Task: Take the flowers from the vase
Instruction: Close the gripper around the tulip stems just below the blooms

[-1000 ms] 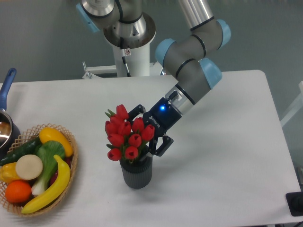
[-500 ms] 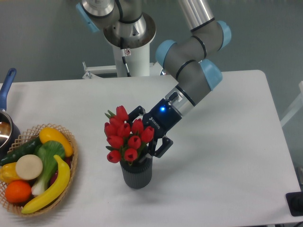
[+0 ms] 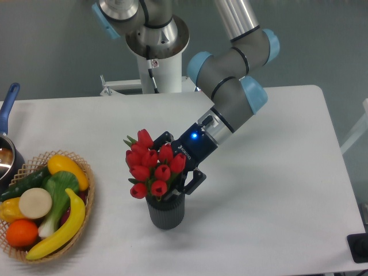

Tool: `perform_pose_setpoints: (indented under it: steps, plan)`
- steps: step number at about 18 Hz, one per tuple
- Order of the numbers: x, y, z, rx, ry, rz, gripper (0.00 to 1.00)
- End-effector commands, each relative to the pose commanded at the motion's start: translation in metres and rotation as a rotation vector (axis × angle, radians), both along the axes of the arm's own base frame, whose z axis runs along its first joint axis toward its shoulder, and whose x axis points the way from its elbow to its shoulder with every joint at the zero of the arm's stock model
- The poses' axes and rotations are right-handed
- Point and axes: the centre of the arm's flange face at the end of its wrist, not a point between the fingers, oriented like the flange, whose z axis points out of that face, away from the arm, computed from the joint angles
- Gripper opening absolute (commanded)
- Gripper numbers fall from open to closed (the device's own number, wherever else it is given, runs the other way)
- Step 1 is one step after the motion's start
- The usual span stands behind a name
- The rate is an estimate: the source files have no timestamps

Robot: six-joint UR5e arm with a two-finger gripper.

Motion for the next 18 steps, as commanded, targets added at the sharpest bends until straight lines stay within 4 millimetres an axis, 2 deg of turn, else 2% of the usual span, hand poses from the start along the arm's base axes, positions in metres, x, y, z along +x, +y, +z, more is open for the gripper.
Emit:
perform_pose_setpoints:
  steps: [2, 5, 9, 18]
  plan:
    - [0.0007, 0.0006, 0.0000, -0.001, -0.003, 0.000, 0.71]
    - [0.0008, 0.0000, 0.0011, 0.007, -0.007, 0.000, 0.66]
    - [0.0014, -0.0011, 0.0006, 0.010, -0.013, 0.001, 0.48]
    - [-0.0014, -0.0032, 0.0092, 0.062, -0.040, 0.007, 0.46]
